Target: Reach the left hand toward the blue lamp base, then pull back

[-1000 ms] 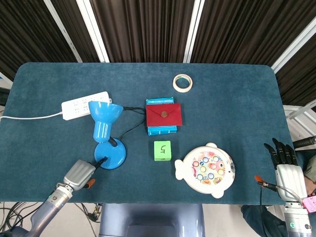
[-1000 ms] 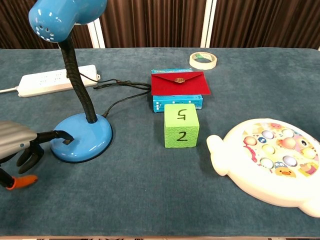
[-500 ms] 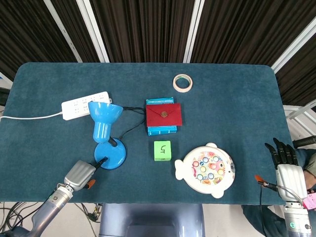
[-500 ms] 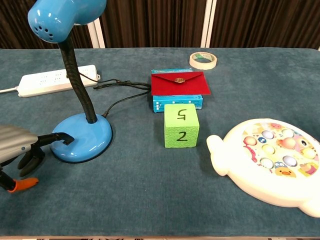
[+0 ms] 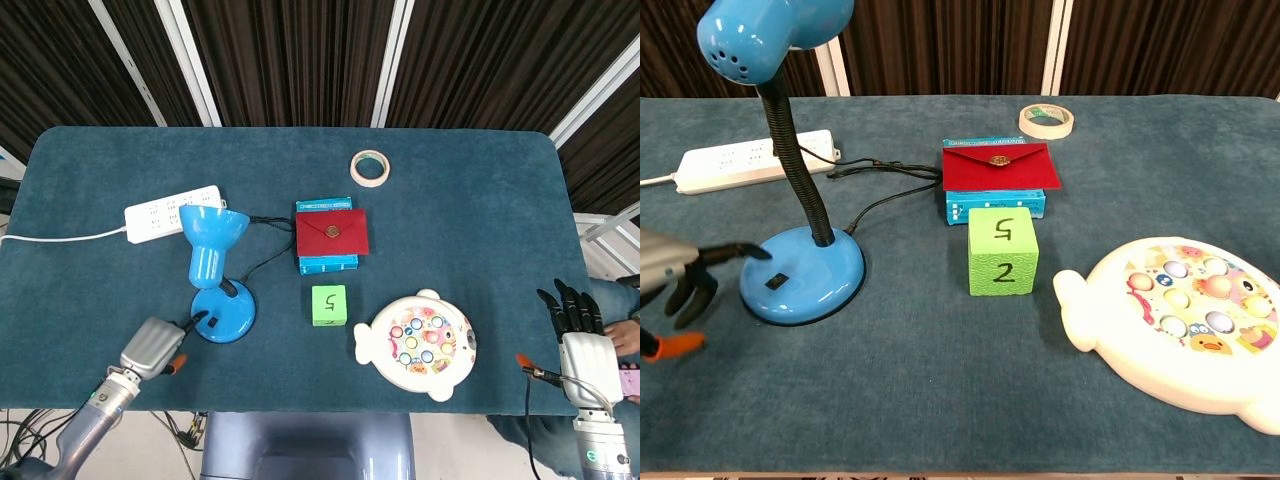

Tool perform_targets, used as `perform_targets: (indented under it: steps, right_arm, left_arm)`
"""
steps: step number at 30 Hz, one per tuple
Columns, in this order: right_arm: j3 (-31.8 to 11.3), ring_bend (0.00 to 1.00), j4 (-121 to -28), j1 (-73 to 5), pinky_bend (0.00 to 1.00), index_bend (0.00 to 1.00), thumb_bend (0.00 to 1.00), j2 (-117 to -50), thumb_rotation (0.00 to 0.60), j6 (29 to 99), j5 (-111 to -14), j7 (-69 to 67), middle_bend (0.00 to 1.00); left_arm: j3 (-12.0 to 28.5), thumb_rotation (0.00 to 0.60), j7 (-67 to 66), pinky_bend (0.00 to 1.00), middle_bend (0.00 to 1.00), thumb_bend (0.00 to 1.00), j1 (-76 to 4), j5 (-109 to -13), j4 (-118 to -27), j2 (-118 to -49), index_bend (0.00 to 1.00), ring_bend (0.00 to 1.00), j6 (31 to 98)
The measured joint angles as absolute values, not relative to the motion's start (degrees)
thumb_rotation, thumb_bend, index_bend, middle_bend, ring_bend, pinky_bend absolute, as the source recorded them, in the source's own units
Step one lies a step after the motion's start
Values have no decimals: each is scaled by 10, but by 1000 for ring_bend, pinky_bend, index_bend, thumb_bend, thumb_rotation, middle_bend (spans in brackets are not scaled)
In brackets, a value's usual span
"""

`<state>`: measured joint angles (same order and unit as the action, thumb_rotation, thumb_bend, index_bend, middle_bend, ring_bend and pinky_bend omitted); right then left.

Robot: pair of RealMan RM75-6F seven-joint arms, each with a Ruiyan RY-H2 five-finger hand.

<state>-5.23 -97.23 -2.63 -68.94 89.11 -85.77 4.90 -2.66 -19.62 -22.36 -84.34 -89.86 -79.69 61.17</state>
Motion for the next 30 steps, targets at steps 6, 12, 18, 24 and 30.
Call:
perform_targets:
  steps: [6,12,18,24,30]
  right_arm:
    - [-51,10,-974,-26,0,138,138,-691,600,892,-860,51,10]
    - [-49,10,-975,-26,0,138,138,-692,600,890,-863,54,10]
    - [-47,10,-972,-27,0,131,137,-691,600,889,-867,55,10]
    - [-46,9,-970,-28,0,128,135,-692,600,889,-870,59,10]
    - [-47,10,-970,-28,0,128,135,-691,600,889,-868,55,10]
  left_arm:
    - [-12,600,-194,375,283,164,-190,-875,-937,-761,143,202,734]
    - [-12,600,-139,338,260,151,-129,-900,-979,-695,154,183,853]
    - [-12,600,-39,225,217,119,-85,-878,-969,-662,126,114,892]
    - [-12,600,8,173,192,116,-73,-836,-942,-638,118,104,866]
    - [-7,600,5,163,182,115,-74,-829,-942,-632,118,104,854]
